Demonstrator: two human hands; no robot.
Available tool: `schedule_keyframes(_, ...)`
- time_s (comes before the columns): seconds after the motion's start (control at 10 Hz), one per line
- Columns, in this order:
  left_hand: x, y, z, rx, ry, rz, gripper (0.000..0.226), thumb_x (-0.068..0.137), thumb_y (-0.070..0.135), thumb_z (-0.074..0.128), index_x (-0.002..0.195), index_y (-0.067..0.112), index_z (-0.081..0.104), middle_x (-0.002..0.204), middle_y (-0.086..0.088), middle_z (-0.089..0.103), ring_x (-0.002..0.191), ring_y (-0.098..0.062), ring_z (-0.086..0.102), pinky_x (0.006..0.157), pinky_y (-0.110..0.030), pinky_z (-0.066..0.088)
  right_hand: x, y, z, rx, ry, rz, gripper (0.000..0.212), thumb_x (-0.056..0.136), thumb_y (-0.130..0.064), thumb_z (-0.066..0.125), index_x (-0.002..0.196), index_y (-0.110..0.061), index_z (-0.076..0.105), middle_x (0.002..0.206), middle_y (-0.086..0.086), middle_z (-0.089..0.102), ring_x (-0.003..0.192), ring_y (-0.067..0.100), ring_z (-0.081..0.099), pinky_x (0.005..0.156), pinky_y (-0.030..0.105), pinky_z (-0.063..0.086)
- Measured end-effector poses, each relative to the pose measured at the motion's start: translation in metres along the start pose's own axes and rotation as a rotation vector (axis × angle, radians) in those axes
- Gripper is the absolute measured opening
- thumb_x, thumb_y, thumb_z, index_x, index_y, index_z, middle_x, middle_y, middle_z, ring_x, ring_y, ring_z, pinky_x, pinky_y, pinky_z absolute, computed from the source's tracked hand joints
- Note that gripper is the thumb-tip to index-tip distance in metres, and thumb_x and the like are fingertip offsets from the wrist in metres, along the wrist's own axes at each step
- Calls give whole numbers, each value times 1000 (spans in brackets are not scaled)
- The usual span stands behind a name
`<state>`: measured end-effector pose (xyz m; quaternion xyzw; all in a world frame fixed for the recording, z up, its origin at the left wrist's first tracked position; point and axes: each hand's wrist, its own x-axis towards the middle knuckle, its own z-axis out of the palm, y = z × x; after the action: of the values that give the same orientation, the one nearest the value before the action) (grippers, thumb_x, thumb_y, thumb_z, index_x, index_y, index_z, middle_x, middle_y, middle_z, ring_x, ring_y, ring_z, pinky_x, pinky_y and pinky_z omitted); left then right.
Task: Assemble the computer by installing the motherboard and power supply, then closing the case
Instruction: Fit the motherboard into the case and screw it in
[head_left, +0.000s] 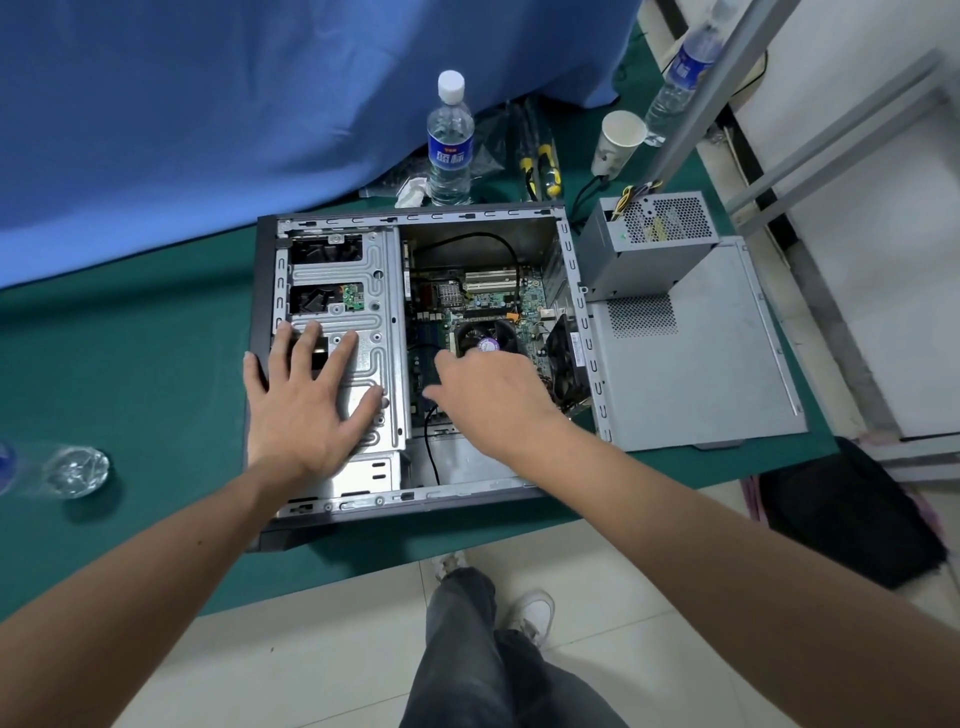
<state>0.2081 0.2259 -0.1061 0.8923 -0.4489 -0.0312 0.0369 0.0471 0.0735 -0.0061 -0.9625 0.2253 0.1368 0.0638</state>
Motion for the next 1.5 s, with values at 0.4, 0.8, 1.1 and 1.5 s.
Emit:
schedule_keyframes(0.4,0,0,-1,-5,-9,0,73,92,76,16,153,38,25,160,-8,25,151,-29,4,118,-61,6,0,13,4,173,-69,-108,25,95,-7,52,119,-15,49,110,10,42,61,25,50,49,35,37)
schedule_keyframes(0.8,0,2,-2,-11,-13,0,74,92,76,15,154,37,25,160,-8,24,151,-29,3,118,-61,6,3,14,2,281,-166,-89,34,97,-17,53,129,-18,41,119,11,35,65,26,52,55,36,41)
schedule_keyframes(1.1,0,1,-3,1,-15,-2,74,92,76,15,154,37,24,160,-8,24,151,-29,3,119,-62,6,-2,0,7,-59,29,-55,40,104,-49,35,110,-13,50,85,6,52,55,24,47,44,30,25)
schedule_keyframes(1.5,0,1,-3,-7,-15,-2,73,92,76,16,154,37,24,160,-8,24,152,-28,3,118,-61,5,5,2,2,15,55,-98,20,102,-30,47,113,-13,51,93,6,52,54,19,39,43,29,19)
